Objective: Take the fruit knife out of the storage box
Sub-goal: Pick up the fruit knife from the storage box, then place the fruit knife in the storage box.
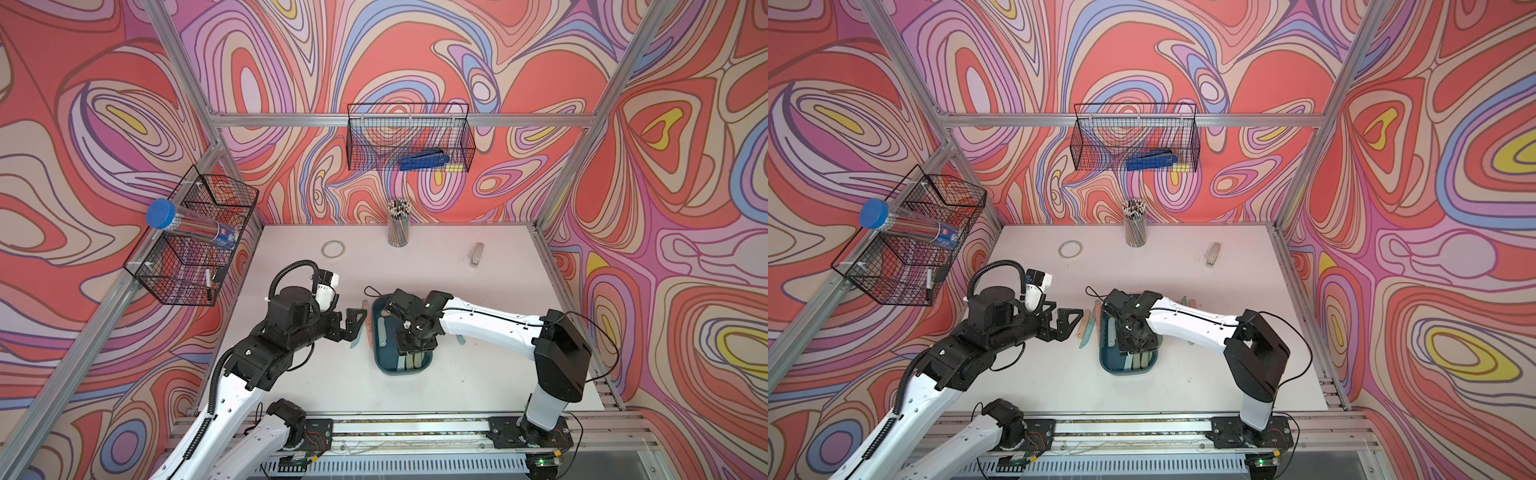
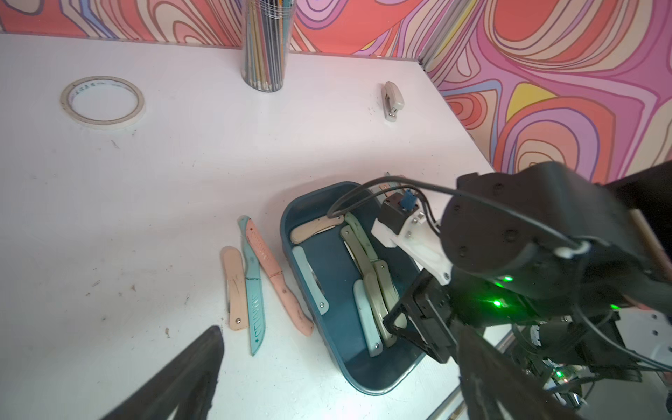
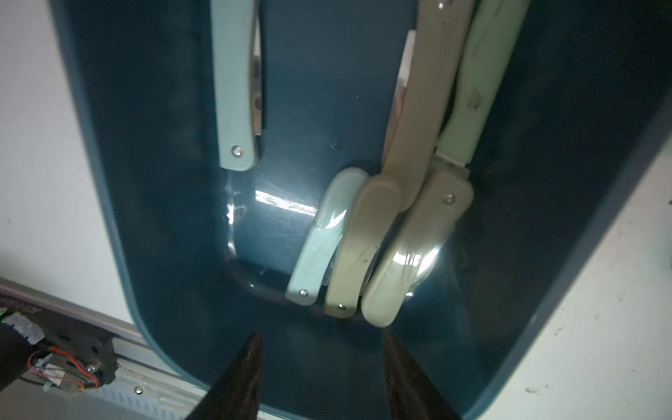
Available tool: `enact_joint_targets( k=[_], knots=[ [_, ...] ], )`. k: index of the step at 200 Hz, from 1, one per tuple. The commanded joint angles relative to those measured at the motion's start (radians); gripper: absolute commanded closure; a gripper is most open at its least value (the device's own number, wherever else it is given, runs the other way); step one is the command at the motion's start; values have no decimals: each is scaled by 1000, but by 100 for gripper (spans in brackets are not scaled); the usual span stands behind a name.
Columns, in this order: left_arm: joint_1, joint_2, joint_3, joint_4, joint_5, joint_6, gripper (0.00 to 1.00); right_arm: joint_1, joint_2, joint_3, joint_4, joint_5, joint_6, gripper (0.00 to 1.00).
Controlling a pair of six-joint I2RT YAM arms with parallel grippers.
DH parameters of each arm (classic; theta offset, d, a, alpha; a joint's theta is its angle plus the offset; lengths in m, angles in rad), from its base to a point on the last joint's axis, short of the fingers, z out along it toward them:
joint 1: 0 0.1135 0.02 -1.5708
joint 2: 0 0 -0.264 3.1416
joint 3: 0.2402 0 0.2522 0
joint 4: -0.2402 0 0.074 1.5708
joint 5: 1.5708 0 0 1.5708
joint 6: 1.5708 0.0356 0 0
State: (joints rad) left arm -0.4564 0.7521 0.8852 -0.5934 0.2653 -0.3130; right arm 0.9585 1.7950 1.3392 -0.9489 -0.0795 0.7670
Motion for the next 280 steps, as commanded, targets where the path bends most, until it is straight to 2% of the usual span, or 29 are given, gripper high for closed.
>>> enact_joint_targets(
  k=[1, 68, 96, 122, 138, 166, 218, 248, 280],
  knots=[
    [-20, -2, -11, 23, 59, 26, 0, 0, 58, -29, 29, -5, 45, 46],
    [-36, -5, -9, 13, 21, 38, 0, 1, 167, -3, 75, -7, 45, 48],
    [-38, -8, -8, 9, 4, 38, 0, 0, 181, -1, 80, 0, 46, 59],
    [-39, -7, -9, 11, 7, 37, 0, 1, 169, 6, 78, 30, 42, 61],
    [-38, -4, -7, 12, 6, 37, 0, 1, 165, 16, 78, 66, 36, 66],
    [-39, -1, -9, 13, 6, 35, 0, -10, 178, 37, 83, 91, 22, 84],
    [-39, 9, -8, 16, 7, 35, 0, -23, 172, 76, 108, 110, 5, 88],
    [-40, 9, -9, 16, 1, 38, 0, -41, 168, 111, 111, 108, -13, 98],
    [-39, 9, -10, 16, -4, 37, 0, -58, 165, 121, 119, 93, -20, 99]
  ],
)
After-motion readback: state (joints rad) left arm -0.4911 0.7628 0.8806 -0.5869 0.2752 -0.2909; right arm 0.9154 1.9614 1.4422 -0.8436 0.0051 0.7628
